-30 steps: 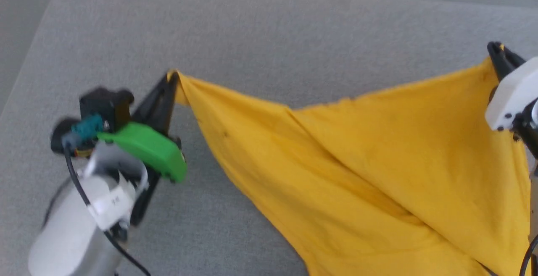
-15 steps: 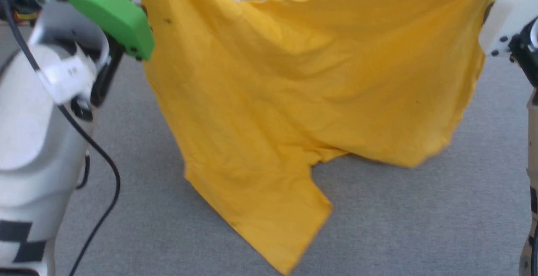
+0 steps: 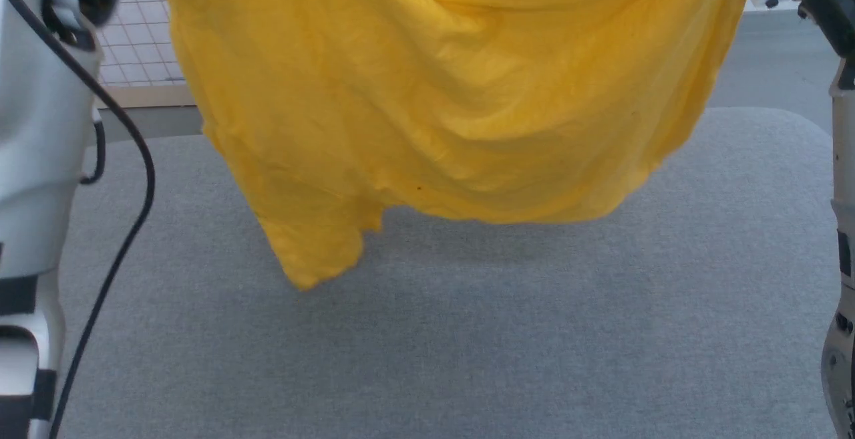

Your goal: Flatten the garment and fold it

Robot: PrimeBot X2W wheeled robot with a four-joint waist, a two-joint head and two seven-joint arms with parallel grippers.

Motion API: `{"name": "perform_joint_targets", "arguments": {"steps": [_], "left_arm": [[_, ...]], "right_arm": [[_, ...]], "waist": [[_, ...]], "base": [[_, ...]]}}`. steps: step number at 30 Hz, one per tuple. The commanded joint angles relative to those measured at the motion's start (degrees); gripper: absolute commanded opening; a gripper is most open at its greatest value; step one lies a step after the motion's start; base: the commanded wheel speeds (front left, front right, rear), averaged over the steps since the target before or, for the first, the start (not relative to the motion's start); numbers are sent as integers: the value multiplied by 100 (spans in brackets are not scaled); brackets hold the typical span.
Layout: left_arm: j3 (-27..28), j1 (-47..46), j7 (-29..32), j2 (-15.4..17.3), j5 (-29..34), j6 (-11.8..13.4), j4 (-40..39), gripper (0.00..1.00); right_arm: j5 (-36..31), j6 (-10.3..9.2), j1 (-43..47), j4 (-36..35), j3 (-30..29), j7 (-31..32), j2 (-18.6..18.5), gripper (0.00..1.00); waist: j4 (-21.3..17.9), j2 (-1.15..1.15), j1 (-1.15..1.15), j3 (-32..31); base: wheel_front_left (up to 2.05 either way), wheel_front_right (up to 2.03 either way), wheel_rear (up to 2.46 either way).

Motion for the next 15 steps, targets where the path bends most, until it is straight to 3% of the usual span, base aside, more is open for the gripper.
{"name": "perform_joint_targets", "arguments": {"steps": [1, 8, 15], "left_arm": [[32, -162, 83, -40, -60, -15, 36, 0], [-35, -522, 676, 59, -94, -5, 56, 0], [72, -1512, 365, 38, 248, 218, 87, 0]], "right_arm": [[51, -9, -123, 12, 46, 64, 24, 0], [146, -9, -501, 107, -119, 511, 206, 0], [-198, -9, -1366, 316, -346, 541, 404, 0]], "waist": [[-42, 0, 0, 67], [-231, 0, 0, 668], [-482, 0, 0, 2007]], "base": [[0, 0, 0], [0, 0, 0], [0, 0, 0]]}}
